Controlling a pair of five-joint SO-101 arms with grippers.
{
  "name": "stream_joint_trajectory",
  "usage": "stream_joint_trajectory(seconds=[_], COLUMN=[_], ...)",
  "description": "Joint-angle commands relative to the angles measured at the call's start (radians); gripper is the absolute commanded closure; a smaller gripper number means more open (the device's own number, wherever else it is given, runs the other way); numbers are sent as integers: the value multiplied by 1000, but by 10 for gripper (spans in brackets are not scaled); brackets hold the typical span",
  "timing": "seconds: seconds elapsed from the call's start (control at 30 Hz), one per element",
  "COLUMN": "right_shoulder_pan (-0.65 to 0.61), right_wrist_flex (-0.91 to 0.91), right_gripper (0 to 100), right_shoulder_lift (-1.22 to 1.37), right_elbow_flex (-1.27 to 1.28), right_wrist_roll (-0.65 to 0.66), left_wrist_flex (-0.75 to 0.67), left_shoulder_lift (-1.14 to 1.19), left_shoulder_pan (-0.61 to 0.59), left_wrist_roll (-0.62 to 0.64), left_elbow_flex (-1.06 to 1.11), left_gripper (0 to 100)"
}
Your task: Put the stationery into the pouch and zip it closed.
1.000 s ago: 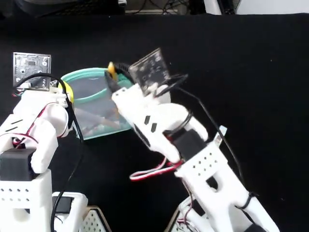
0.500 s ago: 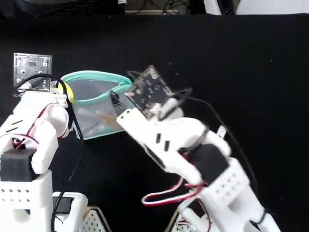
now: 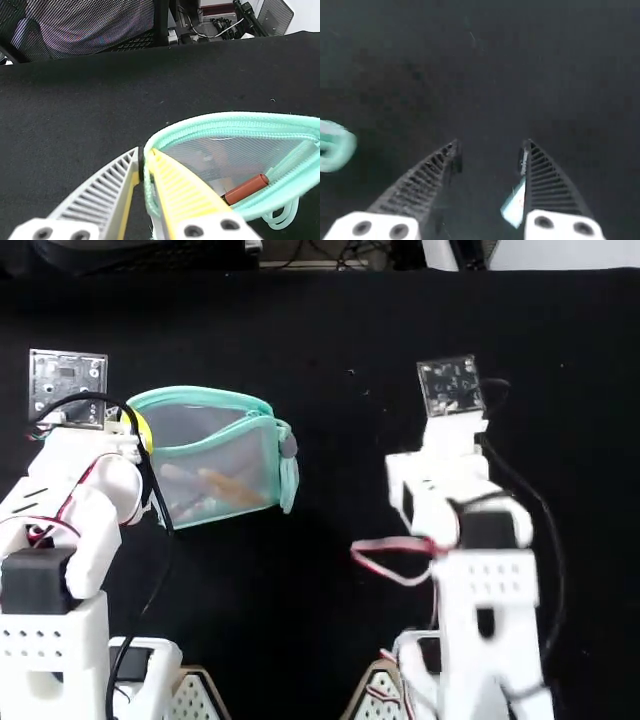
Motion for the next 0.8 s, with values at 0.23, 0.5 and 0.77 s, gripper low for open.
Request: stream_joint_trajectory(seconds=[0.23,0.5,0.77], right_shoulder_pan=[150,232,221], right_wrist_flex=[-2,77,86], right_gripper=[797,797,890], right_shoulder_lift=[720,1021,1121], right_elbow_flex=[-277,-492,-556], right_wrist_roll=[-11,-11,-11], left_wrist_flex=[-100,-100,-97], left_shoulder_lift=[28,28,26], left_shoulder_pan=[-1,7,7], left_wrist_roll=[-12,-12,-12], left_elbow_flex=[260,259,260], left_gripper=[970,970,970])
